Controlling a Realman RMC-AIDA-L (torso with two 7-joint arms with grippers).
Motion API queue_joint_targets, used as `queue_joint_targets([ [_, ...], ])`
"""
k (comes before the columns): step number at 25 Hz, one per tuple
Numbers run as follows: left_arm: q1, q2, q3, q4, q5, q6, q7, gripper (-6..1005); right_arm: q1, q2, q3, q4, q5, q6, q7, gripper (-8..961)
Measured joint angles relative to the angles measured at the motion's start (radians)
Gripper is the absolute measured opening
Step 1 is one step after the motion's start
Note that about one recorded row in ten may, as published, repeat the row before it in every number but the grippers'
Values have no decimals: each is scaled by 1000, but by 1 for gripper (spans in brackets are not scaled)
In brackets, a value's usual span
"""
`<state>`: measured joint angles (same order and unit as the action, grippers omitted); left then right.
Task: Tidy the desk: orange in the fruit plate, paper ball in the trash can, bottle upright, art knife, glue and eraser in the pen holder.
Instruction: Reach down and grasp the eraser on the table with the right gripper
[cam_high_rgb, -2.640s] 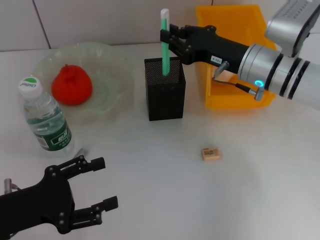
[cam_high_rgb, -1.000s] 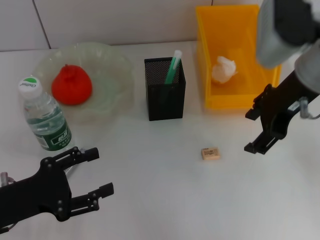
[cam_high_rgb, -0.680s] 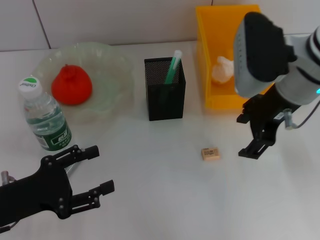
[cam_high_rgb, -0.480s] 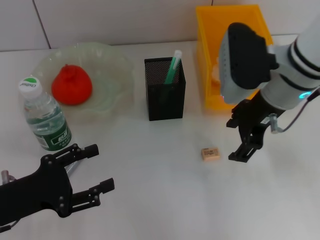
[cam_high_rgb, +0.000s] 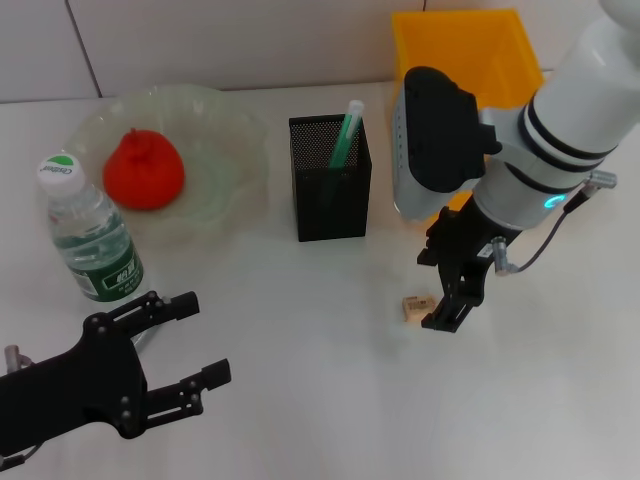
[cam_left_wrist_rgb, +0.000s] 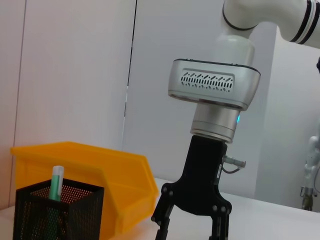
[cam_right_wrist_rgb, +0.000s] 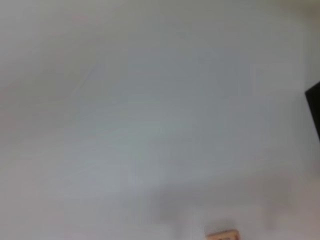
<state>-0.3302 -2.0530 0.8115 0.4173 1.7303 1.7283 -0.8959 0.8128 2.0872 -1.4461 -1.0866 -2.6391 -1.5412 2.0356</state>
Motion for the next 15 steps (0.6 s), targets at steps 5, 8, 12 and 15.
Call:
queue_joint_targets([
  [5,3,-3,0,0,0,0,0,814,5,-1,-31,29,1,25,-3,779],
  [8,5,-4,0,0,1,0,0,814,11,-2,-33,46,0,34,-3,775],
  [12,7,-4,0,0,3,0,1,815,20,-4,-35,69,-2,44,-3,769],
  [15,8,-4,0,0,5,0,1,815,29,-4,-36,86,0,45,-2,765],
])
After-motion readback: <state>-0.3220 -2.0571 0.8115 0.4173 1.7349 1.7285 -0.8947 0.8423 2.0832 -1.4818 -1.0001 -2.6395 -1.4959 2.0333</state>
